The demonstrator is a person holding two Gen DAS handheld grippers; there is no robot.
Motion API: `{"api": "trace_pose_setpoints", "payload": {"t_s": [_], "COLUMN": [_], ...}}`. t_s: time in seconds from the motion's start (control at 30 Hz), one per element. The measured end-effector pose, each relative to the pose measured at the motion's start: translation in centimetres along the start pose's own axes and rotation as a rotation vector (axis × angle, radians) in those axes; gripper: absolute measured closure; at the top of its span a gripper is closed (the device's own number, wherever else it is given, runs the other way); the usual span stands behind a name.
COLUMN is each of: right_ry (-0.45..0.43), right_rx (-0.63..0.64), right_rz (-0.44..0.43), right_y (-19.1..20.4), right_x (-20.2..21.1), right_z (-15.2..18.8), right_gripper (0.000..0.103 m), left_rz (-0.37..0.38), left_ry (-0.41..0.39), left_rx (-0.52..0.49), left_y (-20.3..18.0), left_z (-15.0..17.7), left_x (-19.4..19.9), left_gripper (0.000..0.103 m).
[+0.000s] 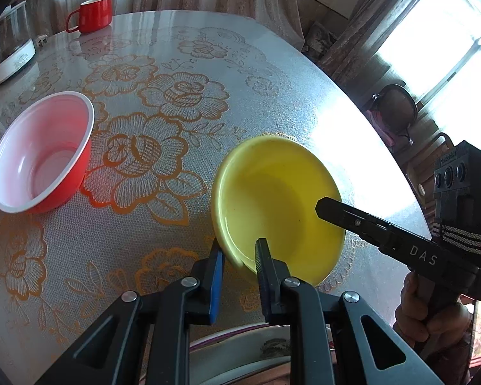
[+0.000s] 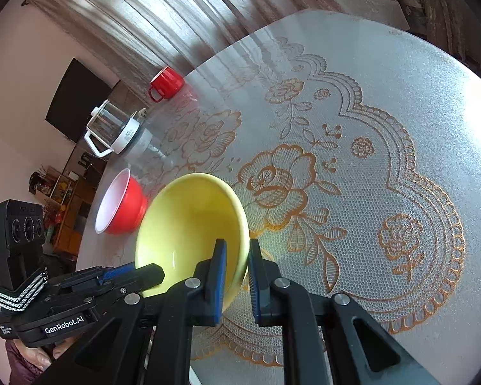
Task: Organize plates and bowls
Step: 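Lift the yellow bowl by its rim with both tools, then carry the yellow bowl over the steel bowl and lower it inside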
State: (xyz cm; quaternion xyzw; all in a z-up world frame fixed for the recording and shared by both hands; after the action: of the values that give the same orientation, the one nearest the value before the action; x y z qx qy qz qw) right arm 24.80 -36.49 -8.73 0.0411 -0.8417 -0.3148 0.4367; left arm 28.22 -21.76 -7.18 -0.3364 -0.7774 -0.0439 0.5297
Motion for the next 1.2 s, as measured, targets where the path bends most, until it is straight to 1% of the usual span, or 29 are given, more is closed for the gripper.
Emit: {"api": "trace_pose_setpoints", "payload": {"t_s": [0.2,0.43,0.57,0.63,0.87,1.03,1.2], "right_ry": [-0.007,-0.036,-0.055,-0.064,-0.097,-0.115,-0.127], "right_rx": [-0.025,-0.015,0.001,0.005,0.039,0.081,0.12], "right_rz": [-0.011,-0.018,-0.027,-0.036,-0.069,-0.088,-0.111], "right_y": [-0.3,0.3,0.9,1.3,3.3,5.3,7.2], "right_x": [0.7,2.1,3.2,3.8,5.6,6.7,8.2], "right_z": [0.4,0.2,0.2,0.2,0.9,2.0,3.4], "right_gripper": [0.091,0.091,0.091,0.091,0.091,0.091,0.091], "left_rz": [0.026,0.038,0.05,0.055,0.037,0.019,0.027], "left_ry": [-0.041,-0.083,-0.115,-0.135,-0.221,-0.278,-0.327], "left_rx": [-0.001,0.001,0.002,0.002,-0.012,-0.02,-0.014], "left_y": [-0.6,-1.2,-1.5,-1.8,-2.1,-2.2,-2.2], "left_z": [0.4,0.2,0.5,0.8,2.5,4.0,5.8], "left_x": [1.3,2.7,4.1,5.0,8.1,10.5,13.0], "left_gripper": [0.084,0.084,0.084,0.084,0.084,0.084,0.084]}}
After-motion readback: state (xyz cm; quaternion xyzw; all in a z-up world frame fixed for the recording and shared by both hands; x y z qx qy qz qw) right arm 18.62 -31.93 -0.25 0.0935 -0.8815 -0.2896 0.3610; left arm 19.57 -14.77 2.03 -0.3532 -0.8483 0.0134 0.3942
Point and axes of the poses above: each gripper's, at about its wrist camera, not at the fingertips, and x roughly against the way its jaws point, y to its left, z to its underside, the point moved 6 cm from there along -x, roughly the way its jaws point, and after that the axes turned 3 degrees about -x, right-handed, at the moved point
